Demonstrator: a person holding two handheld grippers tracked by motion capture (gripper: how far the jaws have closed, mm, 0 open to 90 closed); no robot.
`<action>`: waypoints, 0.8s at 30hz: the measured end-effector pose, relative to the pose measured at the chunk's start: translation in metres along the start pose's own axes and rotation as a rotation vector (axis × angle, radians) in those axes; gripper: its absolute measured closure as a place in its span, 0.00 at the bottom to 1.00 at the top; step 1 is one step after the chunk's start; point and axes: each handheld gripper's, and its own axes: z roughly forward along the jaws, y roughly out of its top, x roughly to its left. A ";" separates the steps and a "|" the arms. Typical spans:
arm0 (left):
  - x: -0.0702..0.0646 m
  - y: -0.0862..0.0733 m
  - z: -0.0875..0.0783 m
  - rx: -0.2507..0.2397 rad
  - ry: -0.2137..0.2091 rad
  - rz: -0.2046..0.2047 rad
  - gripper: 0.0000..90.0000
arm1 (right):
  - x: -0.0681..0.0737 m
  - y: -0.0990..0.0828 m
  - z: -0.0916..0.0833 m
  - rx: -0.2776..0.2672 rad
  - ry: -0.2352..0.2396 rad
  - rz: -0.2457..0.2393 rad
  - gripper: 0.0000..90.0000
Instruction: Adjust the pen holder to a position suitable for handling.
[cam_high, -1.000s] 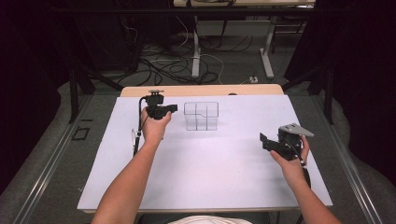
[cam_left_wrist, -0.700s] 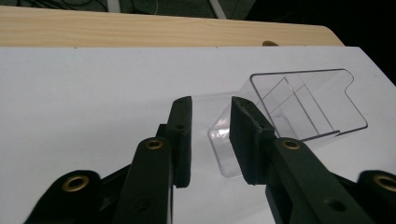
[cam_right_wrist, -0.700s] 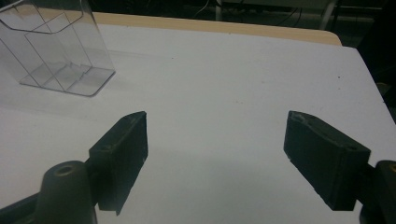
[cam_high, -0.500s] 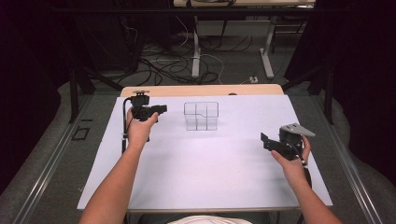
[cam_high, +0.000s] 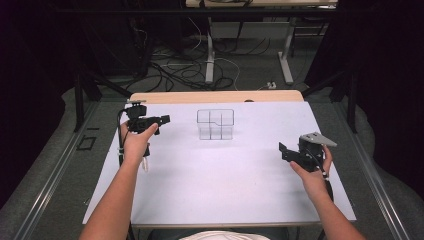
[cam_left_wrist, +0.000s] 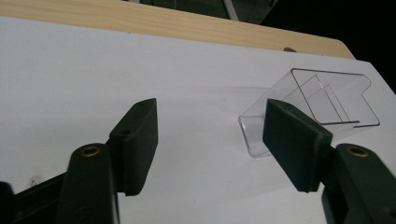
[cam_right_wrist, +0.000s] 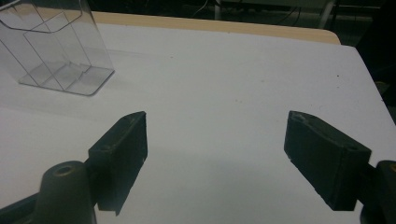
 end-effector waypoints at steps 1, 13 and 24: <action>0.002 -0.001 -0.001 -0.011 0.010 0.005 0.39 | 0.000 0.000 0.000 0.002 0.003 0.006 0.24; 0.029 -0.008 -0.016 0.030 0.086 -0.081 0.36 | 0.000 -0.001 0.001 0.002 0.009 -0.007 0.24; 0.051 -0.015 -0.023 0.060 0.122 -0.141 0.34 | -0.001 -0.001 0.001 0.005 0.013 -0.004 0.24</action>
